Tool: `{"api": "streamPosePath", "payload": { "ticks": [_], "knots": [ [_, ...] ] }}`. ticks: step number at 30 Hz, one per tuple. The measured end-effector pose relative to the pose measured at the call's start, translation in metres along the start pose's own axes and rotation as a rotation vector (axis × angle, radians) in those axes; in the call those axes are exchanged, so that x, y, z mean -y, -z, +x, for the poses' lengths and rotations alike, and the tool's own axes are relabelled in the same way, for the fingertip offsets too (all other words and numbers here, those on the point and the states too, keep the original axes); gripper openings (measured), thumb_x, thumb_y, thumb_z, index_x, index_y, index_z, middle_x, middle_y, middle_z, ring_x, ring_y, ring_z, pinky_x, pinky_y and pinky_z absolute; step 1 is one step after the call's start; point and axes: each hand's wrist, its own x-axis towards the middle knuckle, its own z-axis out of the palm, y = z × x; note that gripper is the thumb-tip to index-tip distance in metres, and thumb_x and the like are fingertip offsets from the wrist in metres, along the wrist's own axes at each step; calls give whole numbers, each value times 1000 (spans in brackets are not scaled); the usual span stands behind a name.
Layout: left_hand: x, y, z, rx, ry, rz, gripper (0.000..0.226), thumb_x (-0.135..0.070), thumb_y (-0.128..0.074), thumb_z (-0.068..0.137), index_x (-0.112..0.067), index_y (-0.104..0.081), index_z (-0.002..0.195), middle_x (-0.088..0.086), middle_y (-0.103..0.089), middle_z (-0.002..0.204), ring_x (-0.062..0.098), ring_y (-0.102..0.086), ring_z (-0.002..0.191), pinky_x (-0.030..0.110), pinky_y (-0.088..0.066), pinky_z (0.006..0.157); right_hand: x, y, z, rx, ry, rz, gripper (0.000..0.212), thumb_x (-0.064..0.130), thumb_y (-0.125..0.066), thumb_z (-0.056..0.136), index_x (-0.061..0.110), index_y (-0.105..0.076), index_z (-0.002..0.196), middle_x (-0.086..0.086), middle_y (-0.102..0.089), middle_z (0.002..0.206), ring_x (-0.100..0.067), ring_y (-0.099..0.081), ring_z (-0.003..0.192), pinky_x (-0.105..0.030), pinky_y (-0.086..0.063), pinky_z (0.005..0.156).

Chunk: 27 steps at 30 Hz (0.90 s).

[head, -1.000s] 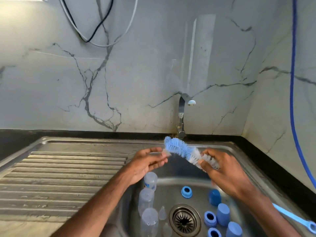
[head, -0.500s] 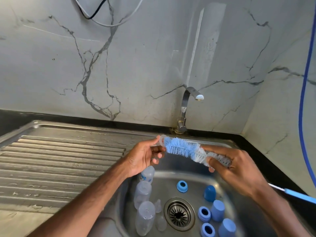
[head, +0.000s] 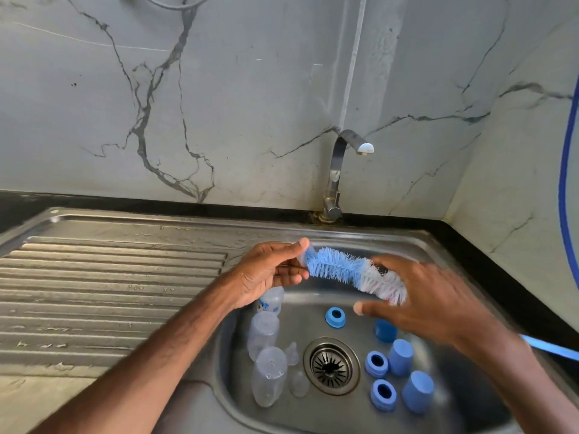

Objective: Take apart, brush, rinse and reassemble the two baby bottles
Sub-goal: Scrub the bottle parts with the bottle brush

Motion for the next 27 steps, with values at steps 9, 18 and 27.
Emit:
{"api": "streamPosePath", "payload": {
  "ticks": [9, 18, 27],
  "knots": [
    [3, -20, 0, -105, 143, -31, 43, -37, -84, 82, -2, -73, 104, 13, -74, 78, 15, -68, 59, 19, -55, 51, 22, -23, 2, -322, 206, -160, 60, 38, -77, 85, 29, -44, 134, 1, -72, 118, -23, -72, 83, -29, -44, 59],
    [2, -25, -2, -23, 120, -138, 29, -29, -75, 91, -3, -73, 101, 14, -75, 85, 16, -71, 68, 20, -60, 60, 25, -34, 7, -531, 291, 45, 40, 27, -86, 84, 14, -75, 121, -6, -70, 113, -30, -72, 81, -40, -59, 56],
    [0, -33, -4, 225, -108, -87, 36, -3, -74, 78, -14, -78, 112, 11, -73, 124, 18, -71, 113, 23, -58, 89, 19, -28, 11, -303, 89, 320, 31, 35, -61, 101, 16, -64, 76, 1, -57, 65, -21, -51, 62, -39, -42, 57]
  ]
}}
